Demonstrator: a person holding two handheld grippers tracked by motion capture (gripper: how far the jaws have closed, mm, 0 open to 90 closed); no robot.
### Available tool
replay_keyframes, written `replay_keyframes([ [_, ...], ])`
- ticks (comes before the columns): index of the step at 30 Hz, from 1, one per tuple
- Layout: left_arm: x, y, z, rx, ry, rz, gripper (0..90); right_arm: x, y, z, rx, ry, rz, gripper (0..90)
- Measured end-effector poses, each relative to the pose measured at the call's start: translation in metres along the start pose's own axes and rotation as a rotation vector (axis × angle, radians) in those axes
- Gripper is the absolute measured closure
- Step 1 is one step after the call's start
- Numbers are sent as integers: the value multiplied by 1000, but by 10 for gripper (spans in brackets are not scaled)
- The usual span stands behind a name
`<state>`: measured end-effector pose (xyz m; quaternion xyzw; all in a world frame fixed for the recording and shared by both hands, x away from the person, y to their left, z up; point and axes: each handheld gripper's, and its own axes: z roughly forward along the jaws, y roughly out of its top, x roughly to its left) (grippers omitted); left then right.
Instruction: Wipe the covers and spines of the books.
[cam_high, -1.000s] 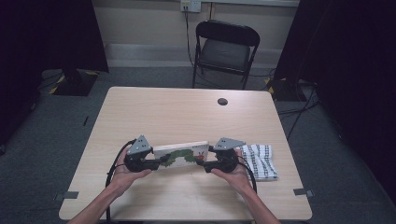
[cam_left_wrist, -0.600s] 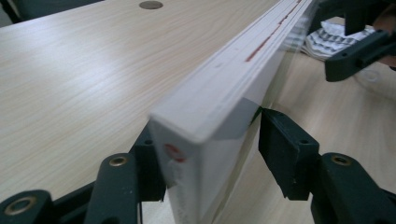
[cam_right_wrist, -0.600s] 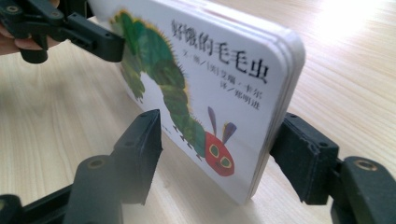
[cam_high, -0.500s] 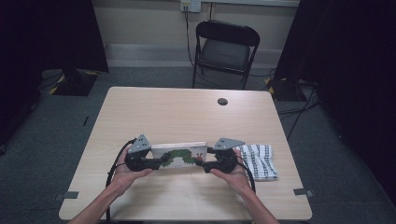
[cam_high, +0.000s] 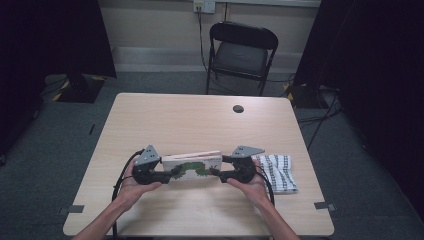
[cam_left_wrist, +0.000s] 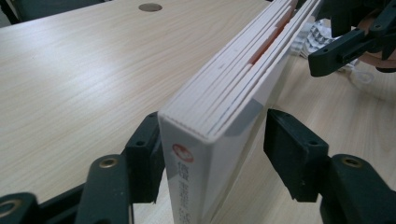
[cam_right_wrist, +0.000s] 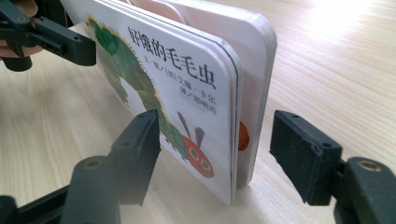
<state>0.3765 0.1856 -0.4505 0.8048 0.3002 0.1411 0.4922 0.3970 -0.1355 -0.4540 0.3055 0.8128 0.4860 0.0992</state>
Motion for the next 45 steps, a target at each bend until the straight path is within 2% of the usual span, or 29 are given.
replay_keyframes([
  [9,1,-1,1,19,-17,-36,314,-1,0,0,6,2,16,275],
  [14,2,-2,0,19,-15,-39,283,-2,0,-3,3,-3,16,243],
  [20,3,-4,-3,26,-19,-50,247,-2,-2,-15,19,-20,13,225],
  [22,3,-4,-4,13,-15,-59,238,-4,-6,-23,18,-29,23,226],
  [25,4,-5,-5,23,-16,-63,218,-10,-13,-35,21,-58,38,236],
  [27,2,-4,-5,39,-16,-68,175,-13,-16,-44,26,-96,29,297],
  [31,-1,-4,-5,48,-9,-49,157,-23,-23,-64,28,-148,36,324],
  [34,0,-6,-6,65,8,-55,156,-32,-32,-79,24,-192,73,326],
  [37,2,-8,-8,74,7,-37,157,-42,-41,-94,26,-243,110,312],
  [39,3,-8,-11,76,2,-52,156,-48,-47,-104,30,-277,127,304],
  [41,5,-8,-12,84,15,-59,156,-54,-53,-112,32,-303,141,298],
  [45,9,-11,-17,88,27,-75,156,-62,-64,-123,56,-337,173,282],
])
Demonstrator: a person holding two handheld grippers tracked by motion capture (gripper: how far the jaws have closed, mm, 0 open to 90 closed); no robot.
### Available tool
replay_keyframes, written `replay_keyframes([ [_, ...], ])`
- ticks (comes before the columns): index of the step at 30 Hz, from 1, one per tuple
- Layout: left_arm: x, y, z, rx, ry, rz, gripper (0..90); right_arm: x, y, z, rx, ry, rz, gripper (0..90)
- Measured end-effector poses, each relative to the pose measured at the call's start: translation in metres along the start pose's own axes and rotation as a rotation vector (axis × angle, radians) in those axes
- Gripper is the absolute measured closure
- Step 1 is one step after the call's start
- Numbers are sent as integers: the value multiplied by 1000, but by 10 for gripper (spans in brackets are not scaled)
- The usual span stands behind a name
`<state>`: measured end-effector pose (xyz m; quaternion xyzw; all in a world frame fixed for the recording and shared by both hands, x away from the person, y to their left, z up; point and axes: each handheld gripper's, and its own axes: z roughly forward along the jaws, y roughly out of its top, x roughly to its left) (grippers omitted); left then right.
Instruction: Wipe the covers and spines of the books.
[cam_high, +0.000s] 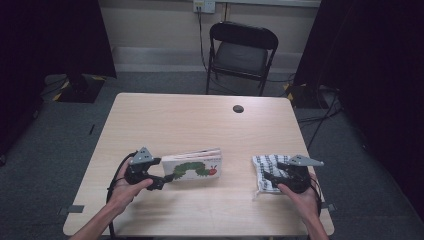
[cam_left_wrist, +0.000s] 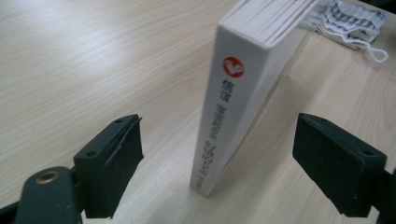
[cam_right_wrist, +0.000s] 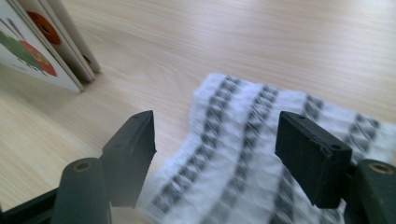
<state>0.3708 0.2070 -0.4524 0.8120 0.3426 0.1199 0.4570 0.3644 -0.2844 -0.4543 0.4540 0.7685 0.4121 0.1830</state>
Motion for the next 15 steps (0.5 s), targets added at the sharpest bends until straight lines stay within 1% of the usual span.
replay_keyframes([
  [1,0,0,0,5,-3,-4,156,-3,-3,-1,6,-3,8,282],
  [3,0,-1,-3,12,3,19,158,-7,-7,-1,18,-22,17,282],
  [4,1,-2,-5,2,4,18,157,-10,-9,-1,22,-26,22,282],
  [5,1,-3,-7,-5,10,6,156,-11,-11,0,26,-31,25,283],
  [7,3,-5,-10,8,6,28,157,-15,-13,3,44,-52,20,291],
  [8,2,-6,-11,11,8,18,158,-16,-13,5,51,-62,20,292],
  [10,2,-8,-14,27,6,42,158,-21,-9,9,57,-64,22,291],
  [11,2,-9,-16,23,10,41,159,-23,-6,11,61,-67,20,291],
  [12,2,-10,-17,11,12,27,159,-25,-3,13,64,-66,23,292],
  [15,6,-12,-21,10,22,22,159,-29,4,24,78,-65,26,301],
])
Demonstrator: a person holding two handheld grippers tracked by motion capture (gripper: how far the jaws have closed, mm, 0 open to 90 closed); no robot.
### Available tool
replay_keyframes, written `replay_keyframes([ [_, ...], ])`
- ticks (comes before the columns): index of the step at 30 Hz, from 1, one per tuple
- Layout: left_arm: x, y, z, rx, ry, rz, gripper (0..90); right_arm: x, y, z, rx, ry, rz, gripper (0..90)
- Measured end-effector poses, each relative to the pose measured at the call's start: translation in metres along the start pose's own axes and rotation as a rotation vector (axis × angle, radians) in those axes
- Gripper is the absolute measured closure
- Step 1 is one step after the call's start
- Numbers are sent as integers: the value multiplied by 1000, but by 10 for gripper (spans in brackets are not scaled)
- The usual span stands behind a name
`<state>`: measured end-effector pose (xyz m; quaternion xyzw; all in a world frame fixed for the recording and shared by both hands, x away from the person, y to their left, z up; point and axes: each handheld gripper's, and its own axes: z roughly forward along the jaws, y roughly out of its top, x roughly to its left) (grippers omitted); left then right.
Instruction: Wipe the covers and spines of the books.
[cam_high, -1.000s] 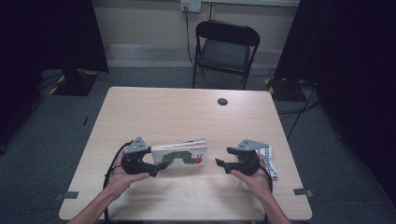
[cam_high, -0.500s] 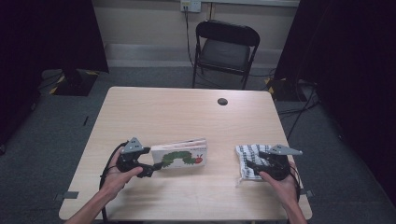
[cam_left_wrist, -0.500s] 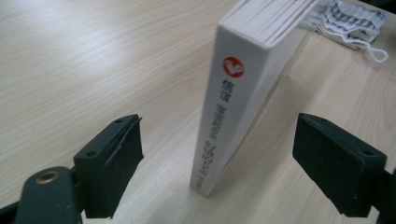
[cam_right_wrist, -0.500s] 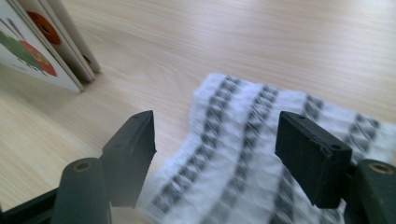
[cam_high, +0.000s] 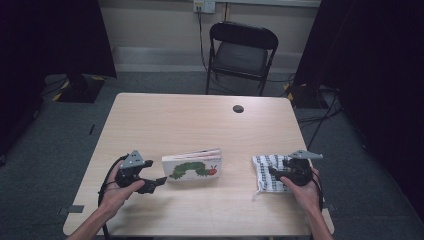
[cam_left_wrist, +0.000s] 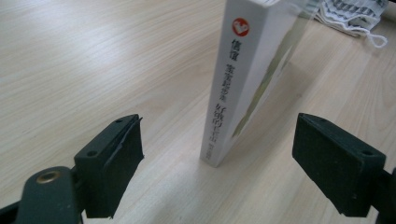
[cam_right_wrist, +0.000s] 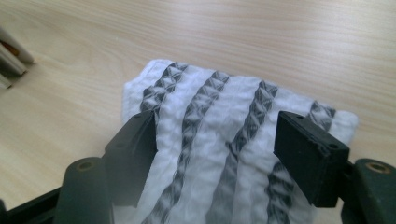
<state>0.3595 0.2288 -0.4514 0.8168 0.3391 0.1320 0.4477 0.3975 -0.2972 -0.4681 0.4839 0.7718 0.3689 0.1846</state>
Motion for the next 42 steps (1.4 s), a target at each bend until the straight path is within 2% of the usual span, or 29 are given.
replay_keyframes([
  [3,1,-4,-2,-5,-1,-10,159,-1,2,12,21,-21,-5,312],
  [4,2,-6,-3,1,7,10,159,-1,1,16,28,-27,3,312],
  [5,1,-8,-3,-6,4,-7,159,-2,0,19,35,-31,19,314],
  [8,2,-11,-2,-2,9,-5,159,-2,-1,21,42,-35,24,331],
  [11,1,-11,-1,8,19,16,159,-2,-3,21,44,-37,27,360],
  [13,1,-11,-2,6,22,26,159,-1,-6,21,46,-47,6,382],
  [18,3,-12,-2,8,16,8,159,5,-10,23,43,-82,-32,421],
  [22,4,-12,-3,11,18,21,159,5,-10,21,44,-79,-36,525],
  [27,4,-13,-2,-3,12,-16,159,6,-10,19,47,-71,-48,674],
  [29,3,-13,-1,5,6,-3,159,6,-11,18,47,-73,-47,716],
  [34,3,-12,0,10,2,14,159,6,-9,17,52,-59,-31,782],
  [39,3,-12,0,9,-9,3,159,4,-9,14,44,-6,10,790],
  [41,4,-12,0,12,-9,9,159,6,-8,11,34,0,4,792],
  [42,3,-12,1,10,-13,-2,159,7,-7,9,25,6,1,793],
])
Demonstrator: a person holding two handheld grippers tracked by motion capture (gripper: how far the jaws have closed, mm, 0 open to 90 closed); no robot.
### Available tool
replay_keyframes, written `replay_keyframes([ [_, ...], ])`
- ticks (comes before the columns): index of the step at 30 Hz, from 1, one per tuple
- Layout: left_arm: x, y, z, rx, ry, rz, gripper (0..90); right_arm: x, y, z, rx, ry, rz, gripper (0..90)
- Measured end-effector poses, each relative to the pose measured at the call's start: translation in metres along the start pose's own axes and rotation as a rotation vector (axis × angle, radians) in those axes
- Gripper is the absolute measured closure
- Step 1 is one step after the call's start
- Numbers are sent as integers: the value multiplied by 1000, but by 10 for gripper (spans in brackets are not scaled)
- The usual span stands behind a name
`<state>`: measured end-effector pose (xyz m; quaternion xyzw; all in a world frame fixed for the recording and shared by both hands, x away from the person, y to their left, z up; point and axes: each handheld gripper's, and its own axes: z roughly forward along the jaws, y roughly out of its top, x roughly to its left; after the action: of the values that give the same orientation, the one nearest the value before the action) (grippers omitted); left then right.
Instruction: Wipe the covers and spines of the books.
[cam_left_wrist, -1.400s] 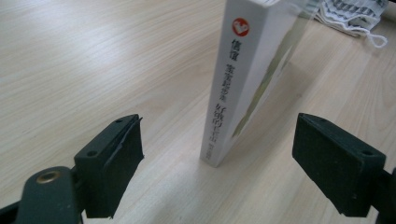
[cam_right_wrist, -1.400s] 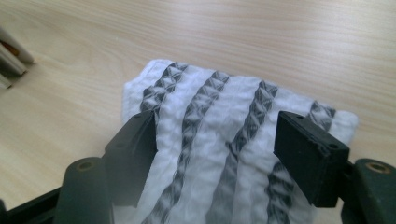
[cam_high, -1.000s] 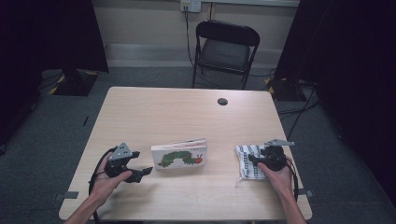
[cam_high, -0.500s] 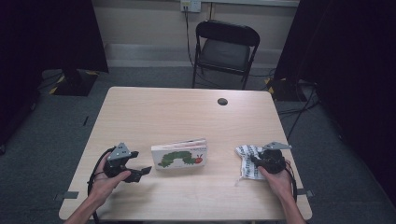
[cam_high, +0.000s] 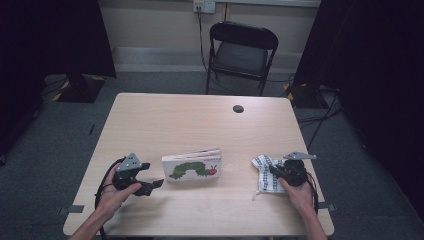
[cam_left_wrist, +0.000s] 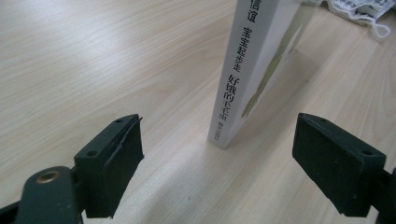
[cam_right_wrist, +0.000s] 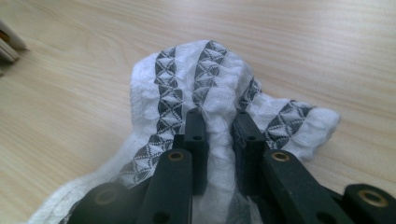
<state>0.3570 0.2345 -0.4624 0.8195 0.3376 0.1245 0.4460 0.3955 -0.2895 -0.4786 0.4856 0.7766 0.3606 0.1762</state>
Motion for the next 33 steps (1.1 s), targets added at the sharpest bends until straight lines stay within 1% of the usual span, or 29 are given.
replay_keyframes([
  [1,0,0,0,6,2,8,159,1,1,-2,-4,5,-2,793],
  [3,-1,0,1,5,-5,6,159,5,2,-7,-16,17,-9,794],
  [4,-1,1,1,2,-4,11,159,7,2,-9,-23,24,-13,795],
  [7,-2,1,1,5,-5,7,159,14,3,-15,-42,42,-19,795],
  [8,-1,1,1,4,-2,11,159,17,4,-17,-47,51,-21,795],
  [13,0,0,0,3,5,3,159,31,7,-24,-69,81,-46,795],
  [17,0,0,-1,3,6,5,159,44,9,-26,-72,112,-65,795],
  [19,-1,0,-1,3,5,1,159,50,9,-26,-71,121,-73,795],
  [20,0,0,-1,3,7,5,159,52,9,-26,-71,130,-74,795],
  [22,0,0,0,6,3,-2,159,58,8,-25,-67,150,-79,795],
  [23,0,0,0,10,8,5,159,62,8,-24,-59,154,-83,796],
  [24,0,0,1,7,4,-9,159,66,8,-22,-55,167,-95,795],
  [27,-1,0,0,7,8,1,159,79,9,-17,-41,192,-128,795],
  [28,0,1,0,10,11,10,159,84,10,-16,-38,200,-137,795],
  [32,-1,0,0,8,7,-1,159,100,11,-11,-42,217,-164,795],
  [33,0,0,0,8,7,-1,159,103,12,-10,-40,229,-166,796],
])
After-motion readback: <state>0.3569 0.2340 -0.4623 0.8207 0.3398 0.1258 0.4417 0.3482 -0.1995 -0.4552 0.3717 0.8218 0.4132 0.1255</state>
